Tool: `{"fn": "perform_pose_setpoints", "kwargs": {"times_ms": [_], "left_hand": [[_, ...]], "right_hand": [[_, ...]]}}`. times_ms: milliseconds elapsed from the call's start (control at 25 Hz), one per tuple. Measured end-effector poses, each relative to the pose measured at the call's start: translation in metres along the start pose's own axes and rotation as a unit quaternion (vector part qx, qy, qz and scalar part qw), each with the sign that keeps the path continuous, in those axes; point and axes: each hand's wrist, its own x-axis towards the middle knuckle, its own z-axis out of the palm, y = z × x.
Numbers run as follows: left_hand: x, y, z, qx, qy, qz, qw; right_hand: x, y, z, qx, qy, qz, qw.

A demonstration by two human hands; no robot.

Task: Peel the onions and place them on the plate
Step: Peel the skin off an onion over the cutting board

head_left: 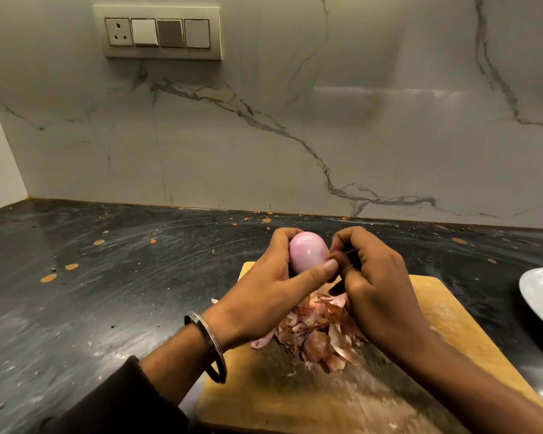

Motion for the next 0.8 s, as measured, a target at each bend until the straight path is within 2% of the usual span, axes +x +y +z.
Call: {"fn": "perform_pose_setpoints", "kwargs": {"times_ms": [80,160,280,360,520,680,800], "left_hand": [[0.000,0.000,0.002,0.001,-0.001,0.031,1.000],[-0.001,0.001,0.002,0.018,0.002,0.057,0.998],[-0.002,0.001,0.001,0.011,0.013,0.052,0.999],[-0.002,0.000,0.003,0.010,0.018,0.035,0.999],[-0.001,0.002,0.003,0.049,0.022,0.033,0.998],[0.002,0.003,0.002,-0.066,0.004,0.012,0.998],[0.004,0.002,0.001,-0.152,-0.014,-0.046,0.987]], "right_hand": [[0.001,0.002,-0.001,0.037,0.006,0.027,0.999],[0.001,0.003,-0.002,0.051,0.013,0.018,0.998],[0.003,0.003,-0.005,0.006,0.013,-0.019,1.000],[0.006,0.005,-0.006,-0.035,-0.015,-0.031,0.999],[0.007,0.005,-0.002,-0.018,-0.067,-0.021,0.997],[0.005,0.000,0.004,-0.028,-0.043,-0.050,0.997],[0.004,-0.005,0.005,-0.043,-0.021,-0.085,0.995]]}}
